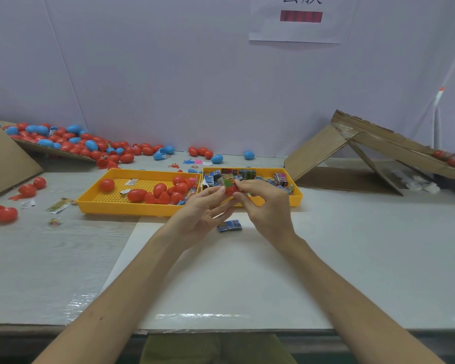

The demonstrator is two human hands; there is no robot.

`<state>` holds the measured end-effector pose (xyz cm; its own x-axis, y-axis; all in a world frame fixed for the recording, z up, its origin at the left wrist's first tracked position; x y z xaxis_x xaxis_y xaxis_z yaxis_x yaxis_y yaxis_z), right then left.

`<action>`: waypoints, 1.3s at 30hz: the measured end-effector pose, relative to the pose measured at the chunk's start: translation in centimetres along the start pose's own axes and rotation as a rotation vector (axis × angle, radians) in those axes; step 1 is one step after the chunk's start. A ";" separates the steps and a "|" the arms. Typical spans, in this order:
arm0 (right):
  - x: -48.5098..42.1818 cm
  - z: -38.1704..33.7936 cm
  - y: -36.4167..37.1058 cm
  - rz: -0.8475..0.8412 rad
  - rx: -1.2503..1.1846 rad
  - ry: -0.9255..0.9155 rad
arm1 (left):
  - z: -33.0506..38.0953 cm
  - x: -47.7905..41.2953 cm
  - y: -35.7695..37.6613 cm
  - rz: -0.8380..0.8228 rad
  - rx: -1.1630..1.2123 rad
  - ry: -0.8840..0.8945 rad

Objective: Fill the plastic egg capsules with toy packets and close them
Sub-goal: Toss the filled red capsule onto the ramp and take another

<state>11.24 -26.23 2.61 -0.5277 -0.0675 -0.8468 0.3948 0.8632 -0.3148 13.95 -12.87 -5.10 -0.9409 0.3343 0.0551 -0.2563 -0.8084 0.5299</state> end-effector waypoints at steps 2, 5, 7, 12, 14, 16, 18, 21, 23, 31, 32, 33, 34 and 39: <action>0.0 0.0 0.0 0.005 -0.007 -0.005 | 0.0 0.0 -0.1 -0.004 -0.007 -0.001; 0.0 0.0 -0.1 0.004 -0.027 -0.014 | -0.1 0.0 0.0 -0.012 -0.021 -0.002; 0.0 0.1 -0.1 0.008 -0.035 -0.015 | -0.1 0.0 0.0 -0.017 -0.036 -0.003; 0.0 0.1 -0.1 0.010 -0.035 0.006 | -0.1 0.1 0.4 -0.030 -0.047 -0.004; -0.1 0.2 0.0 -0.004 -0.045 0.040 | -0.1 0.2 0.6 -0.050 -0.038 -0.003; -0.1 0.4 0.1 -0.017 -0.056 0.080 | 0.0 0.3 0.9 -0.071 -0.030 -0.001; -0.1 0.6 0.2 -0.026 -0.052 0.103 | 0.0 0.4 1.2 -0.085 -0.045 -0.002; -0.1 0.5 0.1 -0.013 -0.032 0.104 | -0.1 0.4 1.2 -0.088 -0.070 -0.004; -0.1 0.4 -0.1 -0.001 -0.020 0.101 | -0.2 0.3 1.2 -0.093 -0.083 -0.003; -0.1 0.2 -0.3 0.005 -0.013 0.084 | -0.5 0.1 1.0 -0.109 -0.138 -0.011; -0.1 0.2 -0.3 0.011 -0.010 0.080 | -0.5 0.1 1.0 -0.111 -0.140 -0.011; -0.1 0.2 -0.4 0.017 -0.002 0.074 | -0.4 0.1 1.0 -0.115 -0.139 -0.010; -0.1 0.1 -0.4 0.024 0.006 0.066 | -0.5 0.2 1.1 -0.119 -0.138 -0.011; -0.2 -0.2 0.0 -0.017 -0.005 0.056 | -0.5 0.4 1.5 -0.131 -0.161 -0.010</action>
<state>11.13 -26.12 2.86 -0.5757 -0.0546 -0.8158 0.3816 0.8645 -0.3272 13.15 -14.15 -4.71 -0.8952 0.4456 0.0039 -0.4087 -0.8245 0.3913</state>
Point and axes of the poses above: each hand's wrist, its own x-axis away from the middle knuckle, its own y-axis out of the palm, z = x × y, the point moved 10 cm from there along -x, towards the middle knuckle, and after that the axes turned 2 degrees about -x, right-handed, at the moved point
